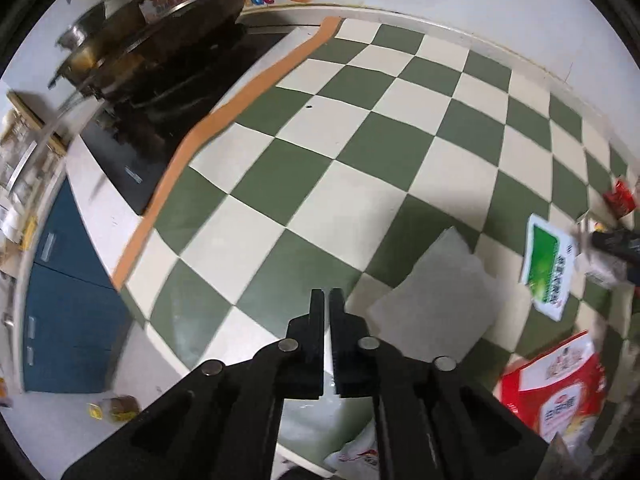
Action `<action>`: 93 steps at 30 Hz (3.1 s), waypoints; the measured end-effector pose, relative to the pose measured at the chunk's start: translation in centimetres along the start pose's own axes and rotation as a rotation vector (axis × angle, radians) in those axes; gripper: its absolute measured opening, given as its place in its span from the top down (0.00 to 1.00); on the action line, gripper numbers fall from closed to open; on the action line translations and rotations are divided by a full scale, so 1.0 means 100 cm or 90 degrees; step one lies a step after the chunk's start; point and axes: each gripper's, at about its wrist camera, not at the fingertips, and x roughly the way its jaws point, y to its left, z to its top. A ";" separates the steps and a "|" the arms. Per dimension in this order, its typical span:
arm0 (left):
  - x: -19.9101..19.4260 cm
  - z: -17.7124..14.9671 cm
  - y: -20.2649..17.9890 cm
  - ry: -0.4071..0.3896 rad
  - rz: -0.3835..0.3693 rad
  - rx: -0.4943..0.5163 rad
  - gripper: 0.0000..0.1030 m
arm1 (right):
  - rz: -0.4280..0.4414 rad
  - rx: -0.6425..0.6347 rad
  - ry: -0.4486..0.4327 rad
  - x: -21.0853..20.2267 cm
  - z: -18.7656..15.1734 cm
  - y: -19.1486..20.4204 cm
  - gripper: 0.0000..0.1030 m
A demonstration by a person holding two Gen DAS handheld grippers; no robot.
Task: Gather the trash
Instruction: 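Grasp the white-green medicine box with the right tool while the left tool grasps a white packet, then carry both items over the grey bin and open both tools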
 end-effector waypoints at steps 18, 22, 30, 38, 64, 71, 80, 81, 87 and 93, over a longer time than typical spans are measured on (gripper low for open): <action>0.024 -0.064 0.001 0.136 -0.185 0.069 0.39 | 0.098 -0.017 -0.046 -0.068 -0.072 -0.043 0.06; 0.028 -0.089 -0.039 0.125 -0.125 0.185 0.39 | 0.107 -0.019 -0.018 -0.070 -0.119 -0.050 0.06; 0.018 -0.098 -0.058 0.072 -0.103 0.228 0.94 | 0.091 -0.009 -0.009 -0.073 -0.175 -0.056 0.06; -0.054 -0.118 -0.003 -0.015 -0.178 0.227 0.95 | 0.074 0.036 -0.078 -0.137 -0.232 -0.051 0.06; 0.280 -0.347 0.030 0.367 -0.187 0.254 0.95 | 0.088 0.172 0.160 0.195 -0.574 -0.004 0.06; 0.362 -0.376 0.017 0.413 -0.178 0.257 0.89 | 0.098 0.135 0.211 0.321 -0.593 0.012 0.06; 0.370 -0.377 0.024 0.364 -0.164 0.272 0.18 | 0.091 0.097 0.239 0.369 -0.605 0.026 0.00; 0.367 -0.376 0.026 0.350 -0.156 0.275 0.13 | 0.091 0.098 0.234 0.369 -0.606 0.027 0.00; 0.347 -0.370 0.039 0.303 -0.126 0.288 0.01 | 0.077 0.100 0.218 0.360 -0.605 0.029 0.00; 0.311 -0.365 0.049 0.221 -0.085 0.311 0.01 | 0.047 0.112 0.203 0.326 -0.599 0.020 0.00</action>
